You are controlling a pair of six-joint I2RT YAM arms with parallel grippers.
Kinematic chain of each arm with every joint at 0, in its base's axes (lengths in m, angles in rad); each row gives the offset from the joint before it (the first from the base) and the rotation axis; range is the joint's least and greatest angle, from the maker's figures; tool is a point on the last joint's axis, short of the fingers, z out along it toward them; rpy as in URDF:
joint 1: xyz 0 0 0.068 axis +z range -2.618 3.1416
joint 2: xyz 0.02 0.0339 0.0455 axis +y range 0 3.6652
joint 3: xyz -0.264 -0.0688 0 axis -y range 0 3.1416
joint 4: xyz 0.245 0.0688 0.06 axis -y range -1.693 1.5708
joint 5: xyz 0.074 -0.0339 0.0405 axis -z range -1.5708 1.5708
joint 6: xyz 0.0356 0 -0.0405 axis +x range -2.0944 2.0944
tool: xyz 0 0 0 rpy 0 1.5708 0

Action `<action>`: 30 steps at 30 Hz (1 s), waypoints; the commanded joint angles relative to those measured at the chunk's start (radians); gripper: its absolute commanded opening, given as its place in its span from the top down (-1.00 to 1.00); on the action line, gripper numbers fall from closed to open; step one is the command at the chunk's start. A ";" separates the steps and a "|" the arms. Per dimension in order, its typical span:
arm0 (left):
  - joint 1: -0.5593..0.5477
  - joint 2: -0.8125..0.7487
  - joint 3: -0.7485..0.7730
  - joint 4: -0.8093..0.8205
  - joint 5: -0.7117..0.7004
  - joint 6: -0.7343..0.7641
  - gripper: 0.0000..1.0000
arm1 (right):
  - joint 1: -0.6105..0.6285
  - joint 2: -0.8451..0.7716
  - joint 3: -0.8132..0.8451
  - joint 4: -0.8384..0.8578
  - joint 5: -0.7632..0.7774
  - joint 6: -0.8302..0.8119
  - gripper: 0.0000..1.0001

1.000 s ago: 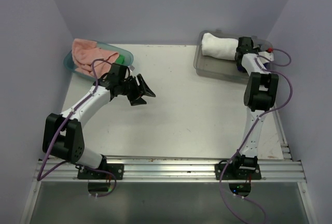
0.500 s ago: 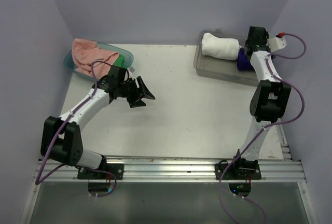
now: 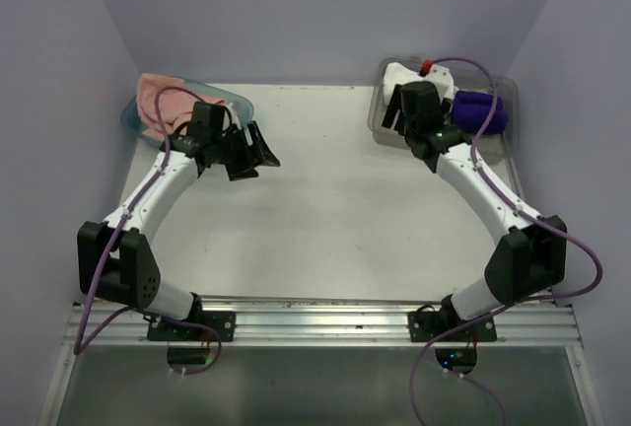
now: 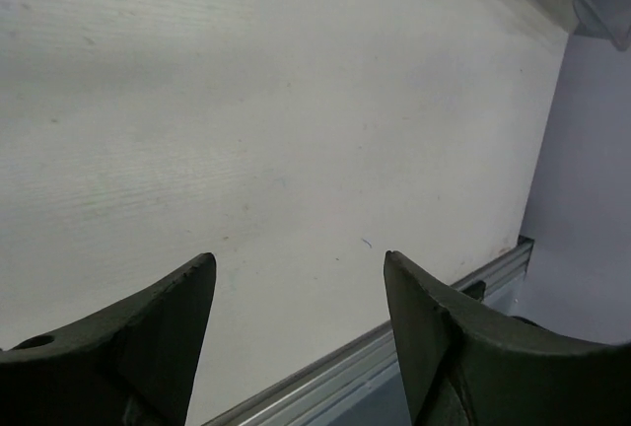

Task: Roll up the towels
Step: Grab a towel with the left arm

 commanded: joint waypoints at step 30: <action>0.384 0.767 1.087 -0.370 -0.526 0.186 0.83 | 0.352 -0.439 -0.363 -0.198 0.028 0.015 -0.60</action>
